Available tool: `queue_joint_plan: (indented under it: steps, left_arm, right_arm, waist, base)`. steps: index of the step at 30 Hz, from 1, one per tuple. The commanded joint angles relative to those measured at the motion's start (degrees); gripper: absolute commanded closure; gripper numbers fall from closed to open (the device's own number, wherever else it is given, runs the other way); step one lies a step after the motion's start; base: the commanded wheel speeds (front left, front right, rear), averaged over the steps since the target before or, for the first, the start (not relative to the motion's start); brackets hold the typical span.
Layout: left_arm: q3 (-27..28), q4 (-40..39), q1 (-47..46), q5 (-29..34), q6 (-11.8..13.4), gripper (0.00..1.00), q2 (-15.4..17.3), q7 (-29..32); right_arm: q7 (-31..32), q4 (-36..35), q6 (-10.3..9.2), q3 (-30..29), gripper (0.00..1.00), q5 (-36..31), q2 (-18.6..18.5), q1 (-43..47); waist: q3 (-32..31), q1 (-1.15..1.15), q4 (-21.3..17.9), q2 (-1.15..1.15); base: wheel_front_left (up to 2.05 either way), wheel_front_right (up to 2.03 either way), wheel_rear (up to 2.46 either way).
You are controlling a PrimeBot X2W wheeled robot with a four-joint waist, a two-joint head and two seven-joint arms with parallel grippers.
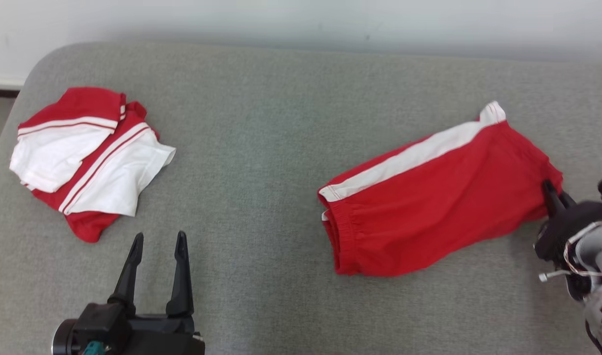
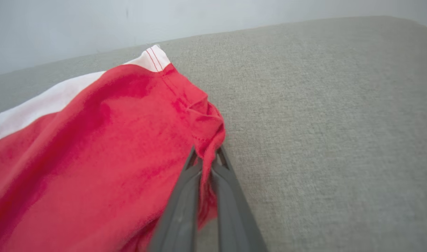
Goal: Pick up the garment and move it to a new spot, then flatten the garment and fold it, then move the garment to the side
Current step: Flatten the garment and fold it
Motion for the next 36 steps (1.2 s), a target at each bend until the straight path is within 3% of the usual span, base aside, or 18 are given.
queue_joint_plan:
  steps: [1, 13, 20, 25, 36]
  left_arm:
    - [0.57, 0.19, 1.49, 0.07, 0.17, 0.0, -0.06, -0.18]
    - [1.75, 0.27, 4.81, 0.62, -0.11, 0.0, -0.07, -0.18]
    - [2.48, 0.88, 5.61, 0.49, -0.65, 0.0, -0.08, -0.18]
    - [3.08, 0.63, 6.35, 0.46, -0.69, 0.0, -0.07, -0.18]
    - [2.54, 0.44, 6.75, -0.46, -0.35, 0.0, -0.05, -0.18]
  right_arm:
    - [-0.98, -0.74, 0.06, -0.46, 1.0, 1.41, -1.45, 2.62]
    - [-3.96, -2.86, 0.06, -4.01, 1.0, 6.87, -7.37, 15.28]
    - [-5.04, -4.74, 0.06, -3.87, 1.0, 5.48, -6.29, 15.97]
    - [-5.69, -11.07, 0.06, -3.46, 1.0, 3.29, -4.89, 16.66]
    - [-4.59, -32.7, 0.06, -3.59, 1.0, -4.98, 0.09, 23.91]
  waist:
    - [-3.06, 0.0, -2.74, 0.0]
    - [-6.86, 0.0, -6.75, 0.0]
    - [-8.53, 0.0, -7.63, 0.0]
    - [-9.51, 0.0, -7.81, 0.0]
    - [-10.31, 0.0, -6.79, 0.0]
  base:
    - [0.0, 0.0, 0.0]
    - [0.0, 0.0, 0.0]
    - [0.0, 0.0, 0.0]
    - [0.0, 0.0, 0.0]
    - [0.0, 0.0, 0.0]
